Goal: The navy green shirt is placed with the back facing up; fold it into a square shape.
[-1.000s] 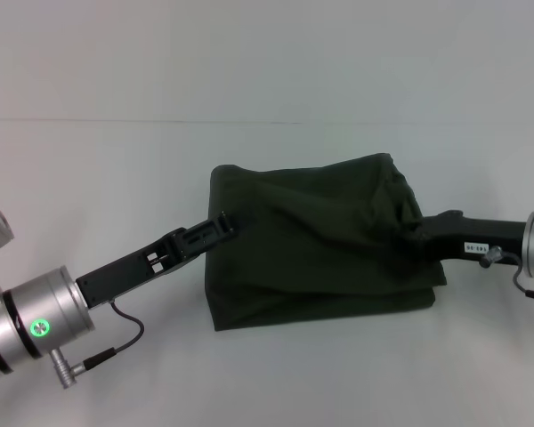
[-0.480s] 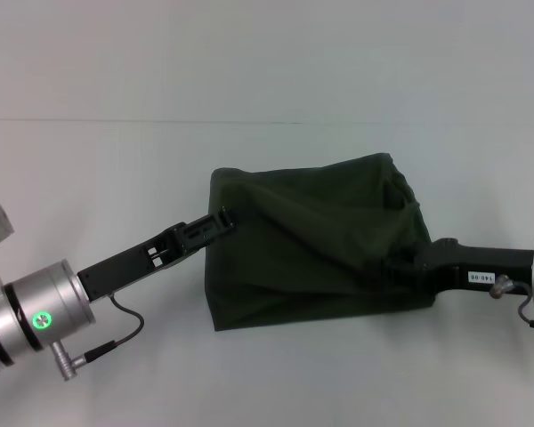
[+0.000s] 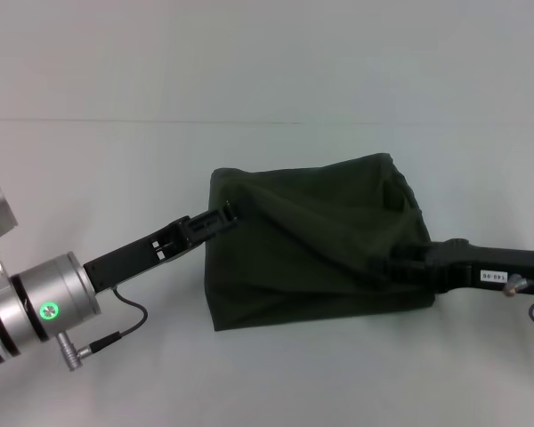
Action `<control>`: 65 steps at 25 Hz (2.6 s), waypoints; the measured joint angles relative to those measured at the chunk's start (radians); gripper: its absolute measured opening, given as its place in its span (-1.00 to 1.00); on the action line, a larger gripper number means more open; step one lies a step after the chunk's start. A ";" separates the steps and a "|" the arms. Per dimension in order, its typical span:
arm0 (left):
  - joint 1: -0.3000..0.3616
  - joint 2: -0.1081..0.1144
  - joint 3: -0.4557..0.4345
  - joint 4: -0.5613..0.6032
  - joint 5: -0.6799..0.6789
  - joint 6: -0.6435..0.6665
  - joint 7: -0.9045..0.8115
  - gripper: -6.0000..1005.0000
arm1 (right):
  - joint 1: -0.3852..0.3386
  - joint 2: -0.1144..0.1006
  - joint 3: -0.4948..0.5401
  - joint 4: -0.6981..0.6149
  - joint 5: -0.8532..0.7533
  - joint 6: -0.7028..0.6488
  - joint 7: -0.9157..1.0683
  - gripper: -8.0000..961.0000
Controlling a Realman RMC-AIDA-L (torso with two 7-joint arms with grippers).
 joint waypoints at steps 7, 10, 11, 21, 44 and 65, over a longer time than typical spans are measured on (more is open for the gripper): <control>-0.004 0.000 -0.005 0.001 0.000 -0.003 0.002 0.77 | 0.009 0.000 0.075 0.016 0.001 0.011 0.158 0.16; -0.004 0.000 -0.005 0.002 0.000 -0.004 0.002 0.77 | 0.013 -0.001 0.078 0.017 0.000 0.020 0.232 0.26; -0.004 0.000 -0.005 0.002 0.000 -0.005 0.002 0.77 | 0.014 -0.001 0.078 0.017 0.000 0.030 0.260 0.29; -0.006 0.000 -0.006 0.002 0.000 -0.011 0.003 0.77 | 0.030 -0.005 0.081 0.027 0.000 0.107 0.545 0.35; 0.009 0.003 -0.004 0.004 0.000 0.010 0.006 0.77 | 0.070 0.001 0.069 0.062 -0.031 0.203 0.564 -0.13; 0.016 0.003 -0.005 0.014 0.000 0.012 0.006 0.77 | 0.084 -0.008 0.084 0.038 0.058 0.177 0.457 -0.92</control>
